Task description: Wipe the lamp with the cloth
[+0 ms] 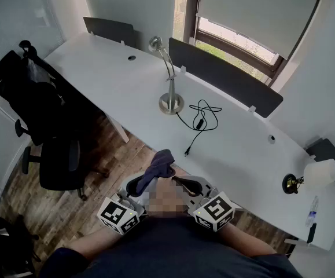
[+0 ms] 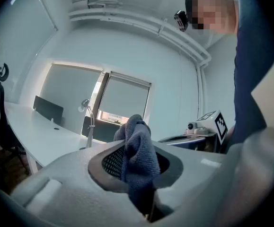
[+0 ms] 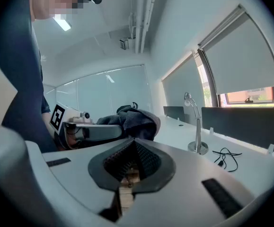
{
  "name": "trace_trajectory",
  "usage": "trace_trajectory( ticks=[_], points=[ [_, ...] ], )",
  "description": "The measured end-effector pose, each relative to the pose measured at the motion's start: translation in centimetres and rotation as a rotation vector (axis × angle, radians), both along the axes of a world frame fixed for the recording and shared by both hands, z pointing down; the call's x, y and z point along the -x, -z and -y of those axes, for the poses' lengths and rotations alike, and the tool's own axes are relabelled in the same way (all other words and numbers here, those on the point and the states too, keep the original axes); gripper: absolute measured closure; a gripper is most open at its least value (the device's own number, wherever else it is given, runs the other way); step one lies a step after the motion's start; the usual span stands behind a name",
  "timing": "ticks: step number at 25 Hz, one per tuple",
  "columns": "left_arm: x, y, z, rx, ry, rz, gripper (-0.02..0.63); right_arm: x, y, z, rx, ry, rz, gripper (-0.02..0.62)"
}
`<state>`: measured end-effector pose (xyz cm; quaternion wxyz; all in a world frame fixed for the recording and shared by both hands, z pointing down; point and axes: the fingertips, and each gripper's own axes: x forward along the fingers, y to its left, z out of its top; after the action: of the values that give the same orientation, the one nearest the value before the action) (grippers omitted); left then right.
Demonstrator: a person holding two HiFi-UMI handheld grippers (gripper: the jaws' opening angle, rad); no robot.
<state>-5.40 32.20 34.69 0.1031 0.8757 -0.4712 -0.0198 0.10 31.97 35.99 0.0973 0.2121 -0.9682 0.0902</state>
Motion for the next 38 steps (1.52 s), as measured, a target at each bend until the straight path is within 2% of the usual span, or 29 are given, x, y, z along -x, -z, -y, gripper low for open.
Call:
trace_trajectory(
  ticks=[14,22,28,33,38],
  points=[
    [-1.0,-1.1,3.4,0.028,0.045,0.0,0.543,-0.5,-0.7,3.0,0.031,0.072,0.026,0.586],
    [-3.7,-2.0,6.5,0.062,0.12,0.03,0.543,-3.9,-1.7,7.0,0.05,0.106,0.087,0.584],
    [-4.7,-2.8,8.6,0.081,0.156,0.031,0.543,-5.0,-3.0,9.5,0.08,0.125,0.089,0.584],
    [-4.0,-3.4,11.9,0.087,0.123,0.017,0.541,-4.2,-3.8,12.8,0.083,0.09,0.068,0.584],
    [-1.2,-4.1,17.5,0.077,0.063,-0.022,0.543,-1.4,-3.5,17.4,0.075,0.025,0.041,0.584]
  ],
)
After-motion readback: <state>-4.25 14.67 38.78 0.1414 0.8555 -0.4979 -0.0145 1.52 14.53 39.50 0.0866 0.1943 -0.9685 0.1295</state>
